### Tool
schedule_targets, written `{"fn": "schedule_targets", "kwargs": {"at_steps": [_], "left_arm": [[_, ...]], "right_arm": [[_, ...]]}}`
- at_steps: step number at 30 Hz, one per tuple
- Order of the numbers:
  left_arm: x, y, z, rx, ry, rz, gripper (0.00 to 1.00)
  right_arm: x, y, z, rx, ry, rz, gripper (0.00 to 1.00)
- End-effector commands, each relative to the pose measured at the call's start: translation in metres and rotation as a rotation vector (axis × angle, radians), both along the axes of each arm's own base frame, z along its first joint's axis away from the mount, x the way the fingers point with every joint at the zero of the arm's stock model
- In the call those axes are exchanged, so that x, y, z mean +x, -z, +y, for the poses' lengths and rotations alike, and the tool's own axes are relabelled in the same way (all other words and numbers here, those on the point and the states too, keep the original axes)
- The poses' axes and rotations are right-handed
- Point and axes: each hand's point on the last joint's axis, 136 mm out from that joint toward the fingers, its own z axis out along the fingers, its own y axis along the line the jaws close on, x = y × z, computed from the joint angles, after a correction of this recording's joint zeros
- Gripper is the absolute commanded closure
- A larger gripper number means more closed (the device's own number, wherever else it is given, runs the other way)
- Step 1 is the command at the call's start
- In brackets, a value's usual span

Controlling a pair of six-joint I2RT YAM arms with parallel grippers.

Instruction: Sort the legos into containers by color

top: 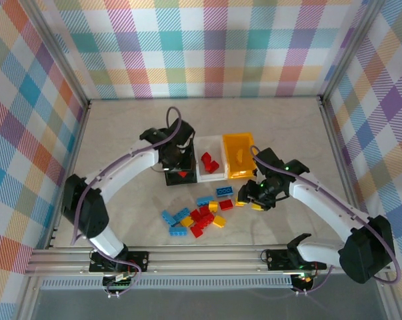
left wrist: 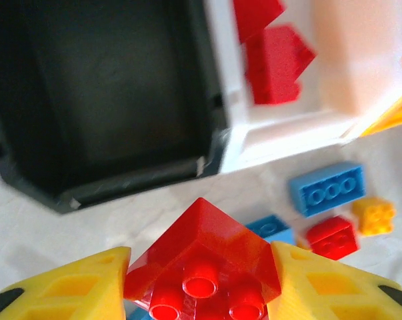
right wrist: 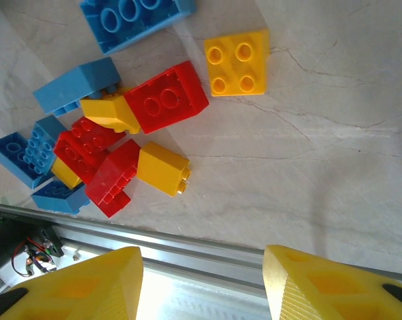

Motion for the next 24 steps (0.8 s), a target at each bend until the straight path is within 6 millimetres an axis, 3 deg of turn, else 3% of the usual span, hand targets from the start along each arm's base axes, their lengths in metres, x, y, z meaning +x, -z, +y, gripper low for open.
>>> {"fn": "schedule_targets", "kwargs": {"at_steps": [1, 7, 12, 24], "left_arm": [[0.016, 0.012, -0.028, -0.006, 0.039, 0.049, 0.51], [0.062, 0.034, -0.068, 0.006, 0.091, 0.065, 0.5], [0.086, 0.056, -0.087, 0.032, 0.128, 0.093, 0.49], [0.101, 0.065, -0.096, 0.033, 0.139, 0.104, 0.34]], "right_arm": [[-0.004, -0.015, -0.005, -0.01, -0.013, -0.026, 0.49], [-0.009, -0.021, -0.012, -0.022, -0.009, -0.042, 0.49], [-0.009, -0.021, -0.014, -0.028, -0.008, -0.041, 0.49], [-0.002, -0.016, -0.016, -0.034, -0.022, -0.025, 0.49]]}}
